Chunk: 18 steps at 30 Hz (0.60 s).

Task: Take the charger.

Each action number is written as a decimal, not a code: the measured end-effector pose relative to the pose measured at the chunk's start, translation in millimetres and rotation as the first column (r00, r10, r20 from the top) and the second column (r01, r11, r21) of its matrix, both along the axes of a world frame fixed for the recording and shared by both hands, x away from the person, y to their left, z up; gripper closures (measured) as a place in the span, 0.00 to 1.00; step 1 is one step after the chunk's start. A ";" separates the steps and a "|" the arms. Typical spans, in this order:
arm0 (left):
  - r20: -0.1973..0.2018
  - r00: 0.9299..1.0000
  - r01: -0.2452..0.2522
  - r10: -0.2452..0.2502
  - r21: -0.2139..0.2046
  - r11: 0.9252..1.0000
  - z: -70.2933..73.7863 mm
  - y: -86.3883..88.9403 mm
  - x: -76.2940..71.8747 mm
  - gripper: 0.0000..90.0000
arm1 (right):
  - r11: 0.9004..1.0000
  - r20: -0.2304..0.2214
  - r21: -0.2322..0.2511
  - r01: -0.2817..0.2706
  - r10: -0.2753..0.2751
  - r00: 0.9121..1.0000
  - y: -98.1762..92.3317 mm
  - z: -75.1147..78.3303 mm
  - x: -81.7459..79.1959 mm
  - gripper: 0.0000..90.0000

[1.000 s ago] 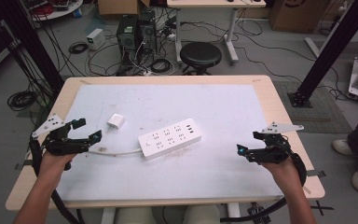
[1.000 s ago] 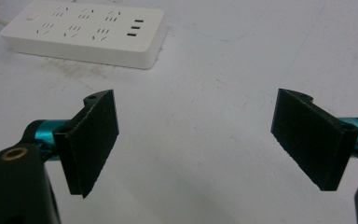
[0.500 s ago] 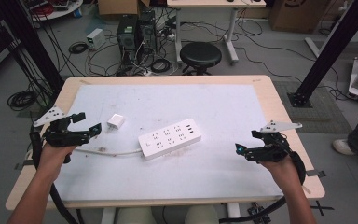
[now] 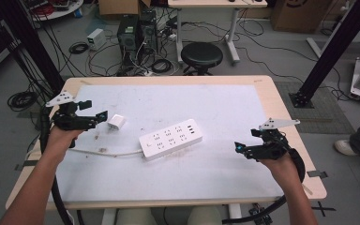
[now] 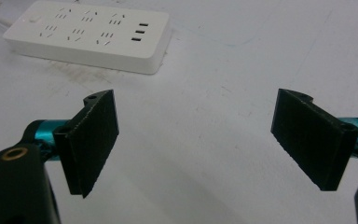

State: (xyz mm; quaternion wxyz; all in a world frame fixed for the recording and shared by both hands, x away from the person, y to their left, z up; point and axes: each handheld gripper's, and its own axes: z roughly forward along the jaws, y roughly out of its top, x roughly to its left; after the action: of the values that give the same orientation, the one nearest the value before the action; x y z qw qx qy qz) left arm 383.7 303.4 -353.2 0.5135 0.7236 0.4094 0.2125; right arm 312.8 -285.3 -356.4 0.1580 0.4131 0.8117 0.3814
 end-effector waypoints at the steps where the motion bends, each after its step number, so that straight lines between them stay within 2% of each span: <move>1: -0.009 1.000 -0.012 0.012 0.005 1.000 -2.3 -0.5 3.3 0.11 | 1.000 0.000 0.000 -0.002 0.002 1.000 0.8 -0.2 0.4 0.17; 7: -0.069 0.995 -0.071 0.073 0.030 0.997 -18.7 -3.6 20.8 0.11 | 1.000 -0.020 -0.013 0.004 -0.004 1.000 5.5 -2.1 3.6 0.17; 14: -0.110 0.989 -0.093 0.095 0.027 0.995 -39.5 -6.8 32.4 0.11 | 1.000 -0.028 -0.025 0.000 -0.001 1.000 8.1 -3.4 6.4 0.17; 18: -0.136 0.986 -0.092 0.098 0.050 0.994 -50.3 -9.7 39.3 0.11 | 1.000 -0.040 -0.029 0.006 -0.007 0.999 9.6 -4.1 6.3 0.17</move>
State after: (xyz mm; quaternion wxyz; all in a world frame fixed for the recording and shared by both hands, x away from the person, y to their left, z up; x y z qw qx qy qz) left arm 423.0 293.7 -403.5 0.4572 0.7272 0.4734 0.1949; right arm 319.0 -275.7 -360.5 0.1491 0.4208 0.8189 0.3607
